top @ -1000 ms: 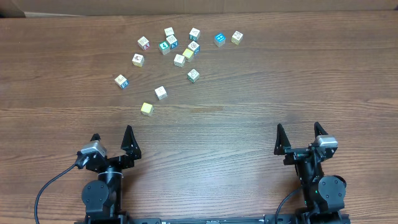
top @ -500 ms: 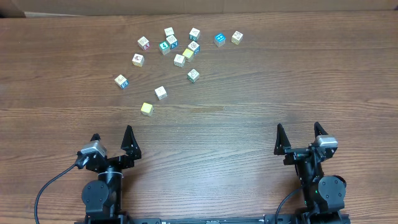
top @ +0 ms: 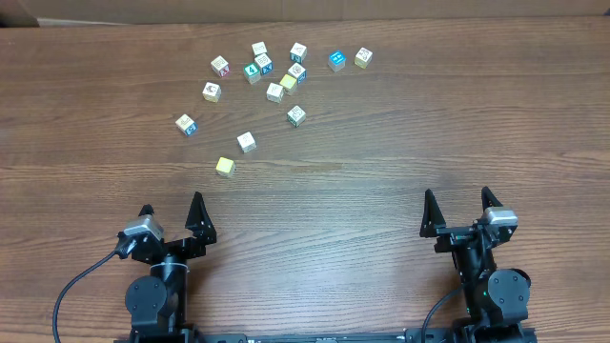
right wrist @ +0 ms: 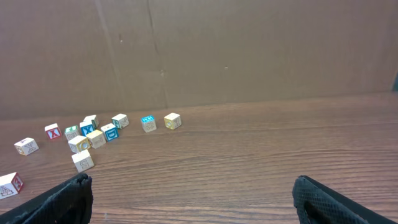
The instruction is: Form a tower
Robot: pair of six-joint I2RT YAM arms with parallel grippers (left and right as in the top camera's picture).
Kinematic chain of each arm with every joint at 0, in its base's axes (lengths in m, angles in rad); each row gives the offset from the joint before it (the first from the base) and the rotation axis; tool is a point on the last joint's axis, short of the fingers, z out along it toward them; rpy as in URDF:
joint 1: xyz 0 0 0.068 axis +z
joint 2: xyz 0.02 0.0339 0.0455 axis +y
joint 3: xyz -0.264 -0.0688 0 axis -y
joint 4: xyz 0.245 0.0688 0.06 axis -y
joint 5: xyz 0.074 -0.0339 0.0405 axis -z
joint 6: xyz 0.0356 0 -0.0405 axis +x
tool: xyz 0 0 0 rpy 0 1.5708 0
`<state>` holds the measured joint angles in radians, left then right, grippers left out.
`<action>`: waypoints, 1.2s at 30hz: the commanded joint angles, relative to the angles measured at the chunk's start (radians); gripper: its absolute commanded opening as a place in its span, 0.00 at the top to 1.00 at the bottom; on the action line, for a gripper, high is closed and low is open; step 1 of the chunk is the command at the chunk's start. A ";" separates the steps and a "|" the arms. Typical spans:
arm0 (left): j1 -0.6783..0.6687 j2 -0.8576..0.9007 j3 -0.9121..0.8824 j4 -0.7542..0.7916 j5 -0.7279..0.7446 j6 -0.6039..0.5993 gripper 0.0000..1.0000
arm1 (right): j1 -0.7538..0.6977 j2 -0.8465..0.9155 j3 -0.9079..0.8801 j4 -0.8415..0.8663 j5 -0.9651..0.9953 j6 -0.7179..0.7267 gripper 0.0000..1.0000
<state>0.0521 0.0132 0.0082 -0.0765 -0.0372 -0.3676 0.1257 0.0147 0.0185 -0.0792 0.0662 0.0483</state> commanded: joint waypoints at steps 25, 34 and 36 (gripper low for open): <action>-0.003 -0.008 -0.003 0.002 0.005 -0.006 0.00 | 0.003 0.524 0.793 -0.421 -0.135 0.123 0.00; -0.003 -0.008 -0.003 0.002 0.005 -0.006 0.00 | 0.003 1.177 1.512 -0.812 -0.337 0.070 0.00; -0.003 -0.008 -0.003 0.002 0.005 -0.006 0.00 | 0.007 1.340 1.709 -0.962 -0.388 0.048 0.00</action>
<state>0.0521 0.0132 0.0082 -0.0769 -0.0368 -0.3679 0.1261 1.1809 1.5150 -0.9413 -0.2138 0.1375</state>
